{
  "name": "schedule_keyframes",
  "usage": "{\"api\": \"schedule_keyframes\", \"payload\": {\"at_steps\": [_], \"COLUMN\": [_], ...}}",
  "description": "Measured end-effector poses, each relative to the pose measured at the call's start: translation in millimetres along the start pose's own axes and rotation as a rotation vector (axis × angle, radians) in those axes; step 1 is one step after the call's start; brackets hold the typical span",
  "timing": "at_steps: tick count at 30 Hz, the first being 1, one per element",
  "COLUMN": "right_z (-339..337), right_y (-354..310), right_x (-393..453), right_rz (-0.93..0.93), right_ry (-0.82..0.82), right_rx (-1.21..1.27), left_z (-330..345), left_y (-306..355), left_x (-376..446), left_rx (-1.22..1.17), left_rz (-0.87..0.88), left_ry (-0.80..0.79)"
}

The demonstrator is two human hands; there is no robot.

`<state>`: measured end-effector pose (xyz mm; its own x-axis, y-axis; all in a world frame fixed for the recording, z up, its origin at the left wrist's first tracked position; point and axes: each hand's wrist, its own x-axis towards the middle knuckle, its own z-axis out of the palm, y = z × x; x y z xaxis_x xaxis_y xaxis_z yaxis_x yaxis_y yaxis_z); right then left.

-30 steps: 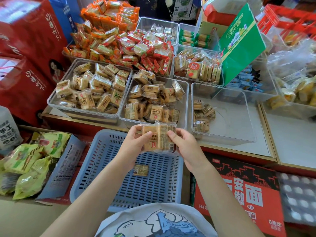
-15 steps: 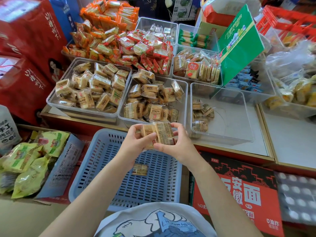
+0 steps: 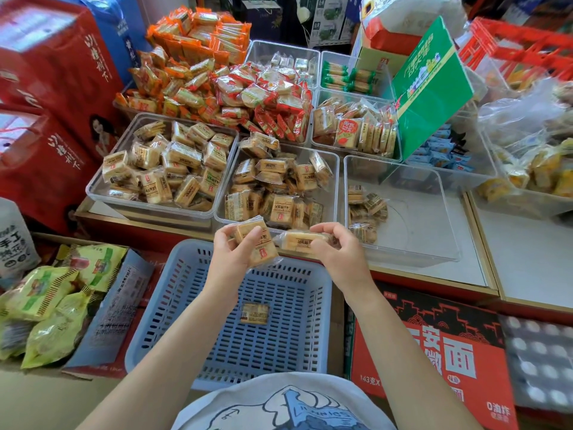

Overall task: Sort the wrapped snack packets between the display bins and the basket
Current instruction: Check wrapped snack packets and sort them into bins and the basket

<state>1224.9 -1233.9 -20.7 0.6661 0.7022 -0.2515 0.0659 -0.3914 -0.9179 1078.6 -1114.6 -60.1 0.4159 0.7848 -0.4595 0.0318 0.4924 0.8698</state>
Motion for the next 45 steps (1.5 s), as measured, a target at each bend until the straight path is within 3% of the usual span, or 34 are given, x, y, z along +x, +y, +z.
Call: {"api": "schedule_keyframes", "payload": {"at_steps": [5, 13, 18, 26, 32, 40, 45], "right_z": [4.4, 9.7, 7.7, 7.2, 13.6, 14.9, 10.6], "right_y": [2.5, 5.0, 2.5, 4.4, 0.0, 4.8, 7.5], "right_x": [2.9, 7.2, 8.3, 12.6, 7.4, 9.5, 11.6], "right_rz": [-0.043, -0.071, -0.044, -0.017, -0.061, -0.051, -0.007], "right_ry": [-0.045, -0.053, -0.029, -0.011, -0.085, -0.058, -0.008], "right_rx": [-0.046, -0.06, 0.032, -0.016, -0.048, 0.006, 0.028], "left_z": [3.5, 9.0, 7.6, 7.5, 12.5, 11.7, 10.3], "left_y": [2.8, -0.9, -1.1, -0.6, 8.1, 2.9, 5.1], "left_x": [-3.1, -12.9, -12.6, -13.1, -14.4, -7.5, -7.3], "left_rx": [0.092, 0.251, 0.203, 0.175, 0.201, 0.141, 0.151], "left_rz": [0.038, 0.027, 0.043, 0.016, -0.033, 0.003, -0.026], "left_ry": [-0.051, -0.348, -0.334, -0.406, -0.353, -0.296, -0.419]}}
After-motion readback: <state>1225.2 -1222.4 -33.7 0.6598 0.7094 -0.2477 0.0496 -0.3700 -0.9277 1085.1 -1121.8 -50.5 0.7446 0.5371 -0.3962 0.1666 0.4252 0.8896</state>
